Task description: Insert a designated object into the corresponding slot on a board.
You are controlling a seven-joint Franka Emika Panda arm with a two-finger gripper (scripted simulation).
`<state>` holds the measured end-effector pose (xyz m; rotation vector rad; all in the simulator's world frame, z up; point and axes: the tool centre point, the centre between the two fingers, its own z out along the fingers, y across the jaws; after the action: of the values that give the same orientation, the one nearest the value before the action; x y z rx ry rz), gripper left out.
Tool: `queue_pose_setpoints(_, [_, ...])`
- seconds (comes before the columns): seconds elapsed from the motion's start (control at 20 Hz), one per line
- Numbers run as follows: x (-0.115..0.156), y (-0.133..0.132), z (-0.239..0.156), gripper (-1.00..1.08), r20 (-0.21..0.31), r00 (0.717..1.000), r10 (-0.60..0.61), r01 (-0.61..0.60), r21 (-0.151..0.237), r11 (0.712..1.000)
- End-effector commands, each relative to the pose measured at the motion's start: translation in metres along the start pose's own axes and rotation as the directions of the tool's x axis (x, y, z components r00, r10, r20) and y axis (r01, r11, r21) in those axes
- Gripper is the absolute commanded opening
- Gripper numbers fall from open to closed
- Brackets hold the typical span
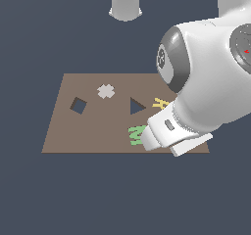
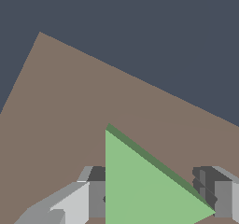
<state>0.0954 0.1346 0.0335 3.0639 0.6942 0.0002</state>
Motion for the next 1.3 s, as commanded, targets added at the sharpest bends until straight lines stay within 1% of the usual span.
queue_pose_setpoints(0.0, [0.000,0.000,0.000,-1.00,0.001,1.000,-0.003,0.003,0.000,1.000])
queue_pose_setpoints(0.2, [-0.001,-0.002,0.000,-1.00,0.001,1.000,-0.028,0.028,0.000,1.000])
queue_pose_setpoints(0.45, [-0.004,-0.006,0.000,-1.00,0.001,0.995,-0.096,0.096,0.000,0.995])
queue_pose_setpoints(0.6, [-0.006,-0.009,0.000,-1.00,0.001,0.988,-0.154,0.154,0.000,0.988])
queue_pose_setpoints(0.75, [-0.009,-0.013,0.000,-1.00,0.000,0.974,-0.227,0.227,0.000,0.974])
queue_pose_setpoints(0.9, [-0.013,-0.018,-0.001,-1.00,0.000,0.950,-0.311,0.311,0.000,0.950])
queue_pose_setpoints(1.0, [-0.017,-0.021,-0.001,-1.00,0.000,0.928,-0.373,0.373,0.000,0.928])
queue_pose_setpoints(1.15, [-0.023,-0.025,-0.001,-1.00,0.000,0.881,-0.473,0.473,0.000,0.881])
queue_pose_setpoints(1.25, [-0.028,-0.028,-0.002,-1.00,0.000,0.840,-0.543,0.543,0.000,0.840])
